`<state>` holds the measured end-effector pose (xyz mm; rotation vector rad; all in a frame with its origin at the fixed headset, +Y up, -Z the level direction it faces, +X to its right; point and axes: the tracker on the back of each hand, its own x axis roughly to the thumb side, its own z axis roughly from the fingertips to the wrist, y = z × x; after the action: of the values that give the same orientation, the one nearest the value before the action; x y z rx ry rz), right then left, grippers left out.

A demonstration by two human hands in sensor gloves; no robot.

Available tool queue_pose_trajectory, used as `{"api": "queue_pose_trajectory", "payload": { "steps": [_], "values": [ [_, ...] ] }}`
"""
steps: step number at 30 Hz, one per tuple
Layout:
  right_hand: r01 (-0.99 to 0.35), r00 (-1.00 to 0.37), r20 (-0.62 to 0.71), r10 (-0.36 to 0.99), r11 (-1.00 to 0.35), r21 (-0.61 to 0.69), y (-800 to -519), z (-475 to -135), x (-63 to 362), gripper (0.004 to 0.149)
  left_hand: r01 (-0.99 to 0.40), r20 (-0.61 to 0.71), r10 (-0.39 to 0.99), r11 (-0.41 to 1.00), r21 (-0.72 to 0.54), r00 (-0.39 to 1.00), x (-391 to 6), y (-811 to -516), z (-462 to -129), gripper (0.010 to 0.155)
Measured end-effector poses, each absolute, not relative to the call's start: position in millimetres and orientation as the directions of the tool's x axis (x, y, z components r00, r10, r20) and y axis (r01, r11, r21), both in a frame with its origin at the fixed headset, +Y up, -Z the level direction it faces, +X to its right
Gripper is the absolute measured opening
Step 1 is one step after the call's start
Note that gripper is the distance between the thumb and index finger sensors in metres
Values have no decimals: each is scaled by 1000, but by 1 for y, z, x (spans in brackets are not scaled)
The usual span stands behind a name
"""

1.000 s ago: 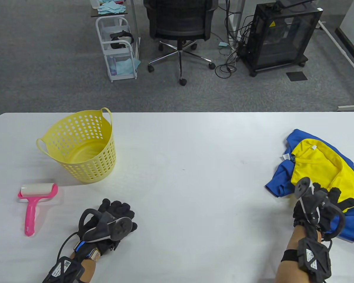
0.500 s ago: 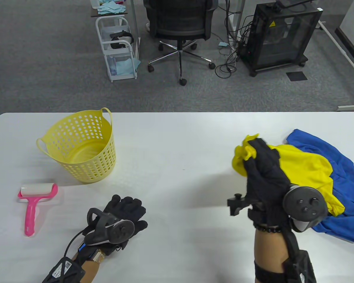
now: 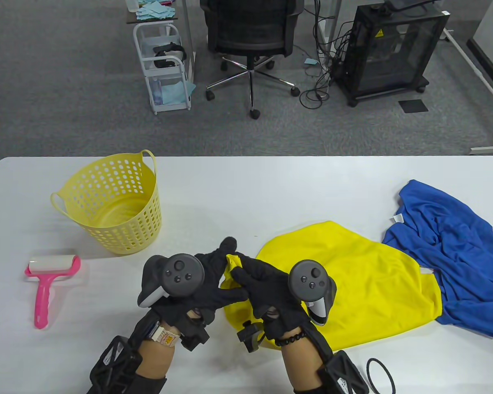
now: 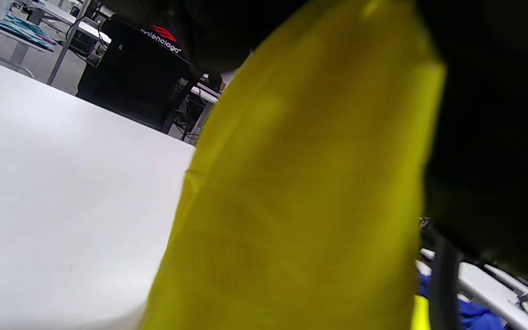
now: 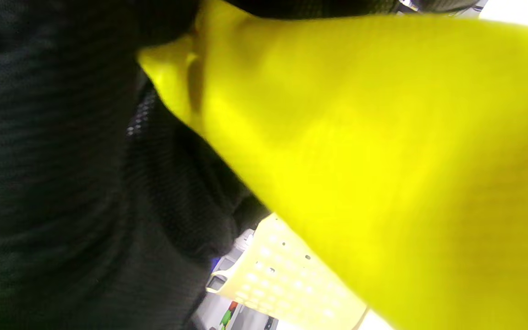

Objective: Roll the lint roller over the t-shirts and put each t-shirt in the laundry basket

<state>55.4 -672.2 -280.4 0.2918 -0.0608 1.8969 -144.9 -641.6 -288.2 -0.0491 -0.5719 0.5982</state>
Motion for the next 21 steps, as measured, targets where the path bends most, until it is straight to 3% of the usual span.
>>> {"api": "queue_pose_trajectory", "payload": {
  "steps": [1,2,3,4,7,10,11,14,16,17,19,21],
  "values": [
    [-926,-324,257,910,-361,112,-674,-281,58,50,-559,506,584,799,-221,634,-146,-647,-288,93],
    [-917,-329,304,894,-379,122,-675,-281,64,53,-611,476,619,767,-196,624,-150,-651,-289,68],
    [-923,-310,318,896,-364,122,-676,-282,69,54,-636,442,621,759,-136,647,-156,-655,-291,54],
    [-936,-292,309,905,-337,104,-675,-282,74,54,-637,488,608,760,-129,626,-160,-656,-294,49],
    [-896,-411,321,853,-443,29,-679,-289,91,67,-814,583,729,551,-186,360,-183,-652,-300,47],
    [-681,-679,318,662,-729,66,-695,-299,93,88,-909,622,776,326,-257,103,-203,-637,-297,47],
    [-549,-762,343,550,-829,110,-705,-304,92,93,-913,650,756,316,-256,79,-210,-630,-295,47],
    [-393,-830,340,441,-897,203,-725,-311,92,97,-919,698,708,338,-203,106,-228,-618,-289,47],
    [-403,-813,305,496,-857,321,-737,-315,89,87,-930,701,706,320,-183,105,-238,-617,-288,47],
    [-426,-825,255,505,-851,306,-741,-317,86,69,-933,696,710,313,-176,107,-243,-618,-289,46],
    [-378,-888,227,400,-916,138,-738,-317,85,50,-945,689,716,288,-152,107,-252,-620,-291,46],
    [-300,-944,177,278,-947,-111,-727,-314,93,48,-955,684,713,285,-83,153,-263,-621,-292,46]
  ]
}}
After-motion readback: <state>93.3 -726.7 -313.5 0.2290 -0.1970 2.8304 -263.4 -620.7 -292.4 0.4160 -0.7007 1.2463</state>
